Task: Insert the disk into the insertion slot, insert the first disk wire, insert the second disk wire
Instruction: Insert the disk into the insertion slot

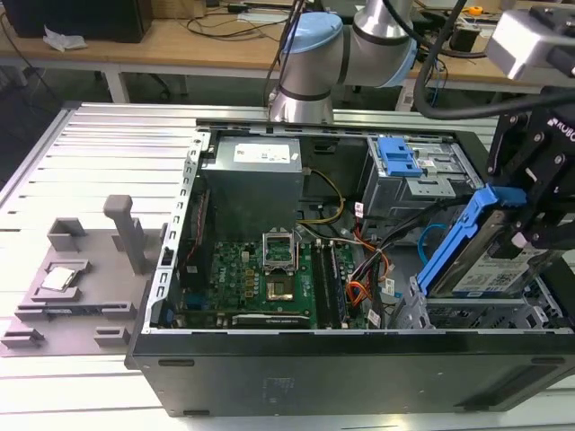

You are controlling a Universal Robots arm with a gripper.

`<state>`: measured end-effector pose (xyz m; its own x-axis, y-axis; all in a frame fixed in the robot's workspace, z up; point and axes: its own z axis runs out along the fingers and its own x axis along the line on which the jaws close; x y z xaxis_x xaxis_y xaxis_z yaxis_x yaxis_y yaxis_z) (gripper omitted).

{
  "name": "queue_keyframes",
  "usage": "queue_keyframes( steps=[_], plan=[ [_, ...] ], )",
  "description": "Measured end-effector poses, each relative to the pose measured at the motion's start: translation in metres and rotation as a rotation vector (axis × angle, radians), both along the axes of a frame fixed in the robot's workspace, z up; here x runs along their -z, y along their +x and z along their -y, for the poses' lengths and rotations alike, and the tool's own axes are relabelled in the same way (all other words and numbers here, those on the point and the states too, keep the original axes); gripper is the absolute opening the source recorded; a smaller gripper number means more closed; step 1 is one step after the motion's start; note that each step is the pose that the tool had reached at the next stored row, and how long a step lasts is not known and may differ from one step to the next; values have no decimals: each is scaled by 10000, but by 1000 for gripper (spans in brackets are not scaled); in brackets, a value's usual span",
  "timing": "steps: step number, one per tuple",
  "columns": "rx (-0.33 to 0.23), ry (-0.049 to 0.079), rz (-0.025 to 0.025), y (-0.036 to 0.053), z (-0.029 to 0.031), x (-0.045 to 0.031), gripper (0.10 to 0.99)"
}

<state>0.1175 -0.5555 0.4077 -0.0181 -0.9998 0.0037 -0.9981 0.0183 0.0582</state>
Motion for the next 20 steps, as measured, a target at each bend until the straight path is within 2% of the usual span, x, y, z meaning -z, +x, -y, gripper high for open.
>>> queue_keyframes(
  steps=[6, 14, 15, 16, 20],
  plan=[
    [0, -3, -28, 0, 0, 178, 361],
    [-1, -5, -28, 0, 0, 186, 361],
    [0, -2, -28, 0, 0, 187, 369],
    [0, -2, -27, 0, 0, 187, 431],
    [0, -2, -27, 0, 0, 188, 431]
  ],
)
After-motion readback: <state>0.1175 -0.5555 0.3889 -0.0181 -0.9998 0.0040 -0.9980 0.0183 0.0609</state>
